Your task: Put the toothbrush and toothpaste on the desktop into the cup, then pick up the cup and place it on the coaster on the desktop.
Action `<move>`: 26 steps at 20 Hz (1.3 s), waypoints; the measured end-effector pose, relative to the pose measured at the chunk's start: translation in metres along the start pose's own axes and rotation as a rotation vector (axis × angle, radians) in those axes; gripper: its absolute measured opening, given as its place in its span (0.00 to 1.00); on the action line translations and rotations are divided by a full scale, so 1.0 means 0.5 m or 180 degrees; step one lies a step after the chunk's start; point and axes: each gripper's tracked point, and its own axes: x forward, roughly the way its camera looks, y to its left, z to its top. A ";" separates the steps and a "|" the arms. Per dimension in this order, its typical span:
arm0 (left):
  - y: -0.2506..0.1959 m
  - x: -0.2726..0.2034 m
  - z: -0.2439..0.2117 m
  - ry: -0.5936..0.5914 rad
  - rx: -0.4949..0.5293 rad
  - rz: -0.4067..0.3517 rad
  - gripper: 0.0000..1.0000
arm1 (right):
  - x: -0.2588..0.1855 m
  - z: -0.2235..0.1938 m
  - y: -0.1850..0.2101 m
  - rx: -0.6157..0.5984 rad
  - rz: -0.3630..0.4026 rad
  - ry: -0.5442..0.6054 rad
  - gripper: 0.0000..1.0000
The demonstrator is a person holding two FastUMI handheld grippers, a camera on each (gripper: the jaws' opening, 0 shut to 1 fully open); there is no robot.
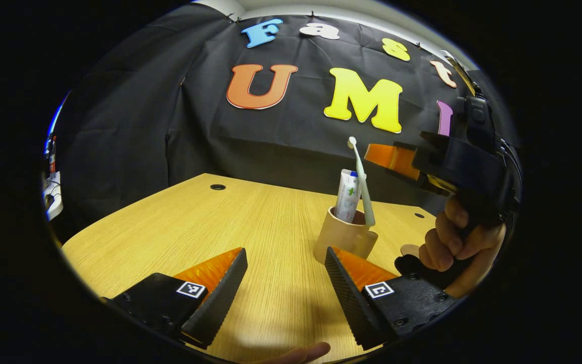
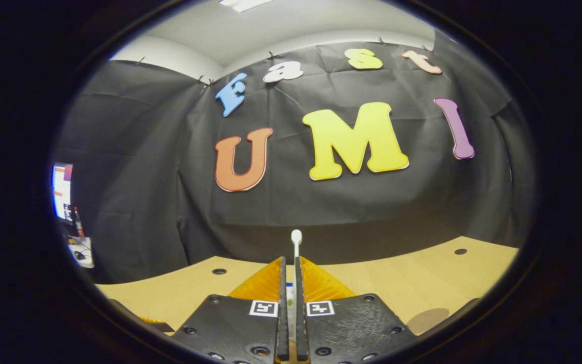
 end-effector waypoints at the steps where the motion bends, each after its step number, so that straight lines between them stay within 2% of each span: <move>1: 0.001 0.001 -0.002 0.0006 -0.0005 -0.0002 0.98 | -0.004 0.001 0.002 0.0005 0.0010 0.0001 0.06; 7: -0.003 0.001 -0.020 0.0077 -0.0050 -0.0015 0.99 | -0.007 0.003 -0.012 0.0068 0.0005 0.0009 0.06; 11: -0.003 0.002 -0.016 0.0080 -0.0049 -0.0012 0.99 | -0.005 0.014 -0.038 0.0208 -0.0038 0.0002 0.11; 14: -0.008 0.000 -0.013 0.0063 -0.0047 -0.0023 0.99 | -0.002 0.016 -0.065 0.0169 -0.0104 0.0021 0.33; 17: -0.013 -0.003 -0.011 0.0036 -0.0010 -0.0033 0.98 | 0.007 0.009 -0.103 0.0101 -0.0171 0.0130 0.45; 20: -0.017 -0.004 -0.012 0.0042 0.0002 -0.0055 0.98 | 0.019 0.015 -0.170 0.0058 -0.0343 0.0229 0.65; 22: -0.016 -0.004 -0.011 0.0039 0.0028 -0.0052 0.98 | 0.042 0.005 -0.229 -0.0011 -0.0480 0.0405 0.72; 24: -0.018 -0.006 -0.008 0.0024 0.0059 -0.0046 0.98 | 0.070 -0.026 -0.291 -0.0128 -0.0622 0.0738 0.75; 26: -0.019 -0.007 -0.007 0.0006 0.0094 -0.0051 0.98 | 0.094 -0.059 -0.335 -0.0165 -0.0667 0.1004 0.77</move>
